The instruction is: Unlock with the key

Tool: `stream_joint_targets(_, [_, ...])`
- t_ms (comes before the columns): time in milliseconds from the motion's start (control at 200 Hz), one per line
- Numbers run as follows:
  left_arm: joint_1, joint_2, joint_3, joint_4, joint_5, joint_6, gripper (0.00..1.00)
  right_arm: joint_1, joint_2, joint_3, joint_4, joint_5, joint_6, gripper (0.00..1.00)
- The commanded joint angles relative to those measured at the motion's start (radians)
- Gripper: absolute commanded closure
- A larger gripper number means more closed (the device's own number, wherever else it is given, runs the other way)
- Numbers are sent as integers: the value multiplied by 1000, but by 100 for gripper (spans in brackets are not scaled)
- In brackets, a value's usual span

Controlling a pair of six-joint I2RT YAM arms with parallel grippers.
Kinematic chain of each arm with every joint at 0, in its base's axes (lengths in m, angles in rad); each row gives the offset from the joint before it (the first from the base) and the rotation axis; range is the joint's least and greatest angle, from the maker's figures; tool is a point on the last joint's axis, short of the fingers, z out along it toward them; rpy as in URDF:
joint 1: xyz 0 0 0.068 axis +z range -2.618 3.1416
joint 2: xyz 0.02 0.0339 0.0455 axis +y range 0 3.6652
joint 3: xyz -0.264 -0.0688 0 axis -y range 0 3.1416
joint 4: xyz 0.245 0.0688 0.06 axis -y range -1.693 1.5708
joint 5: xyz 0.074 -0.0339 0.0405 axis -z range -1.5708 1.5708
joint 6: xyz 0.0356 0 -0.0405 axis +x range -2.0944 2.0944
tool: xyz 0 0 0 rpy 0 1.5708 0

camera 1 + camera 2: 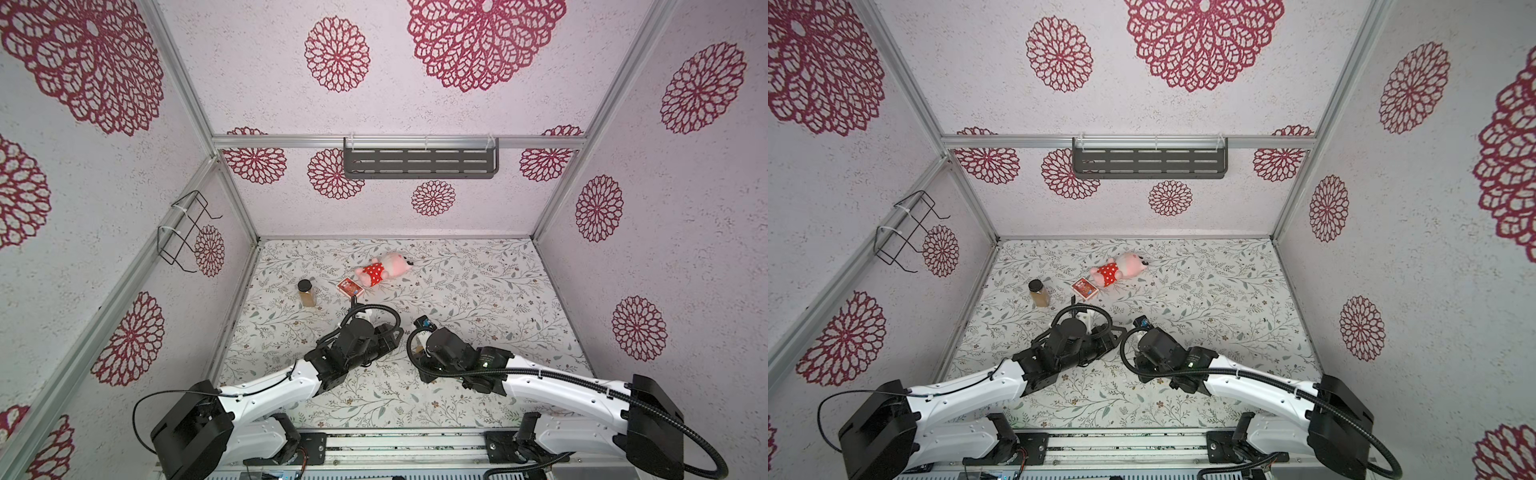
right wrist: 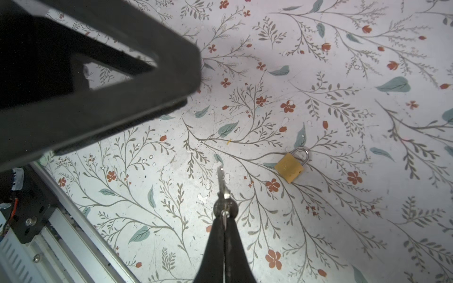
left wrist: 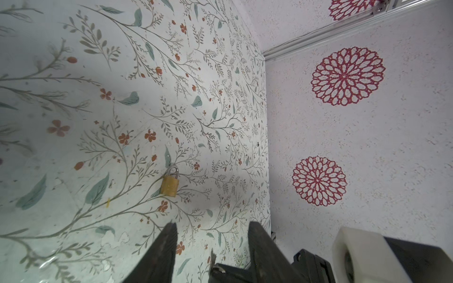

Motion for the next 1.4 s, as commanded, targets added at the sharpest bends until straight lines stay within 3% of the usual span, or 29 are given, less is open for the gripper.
stream_joint_targets(0, [-7,31,42,42,50,27,54,-1,-37,26,4,1,-23,100])
stream_joint_targets(831, [-31,112,90,-2,91,49,81,-2,-60,47,33,50,-13,100])
stream_joint_targets(1041, [-31,117,93,-7,93,45,82,-3,-57,50,33,64,-15,100])
stream_joint_targets(1396, [-30,118,90,1,101,36,96,-5,-47,51,49,70,-18,100])
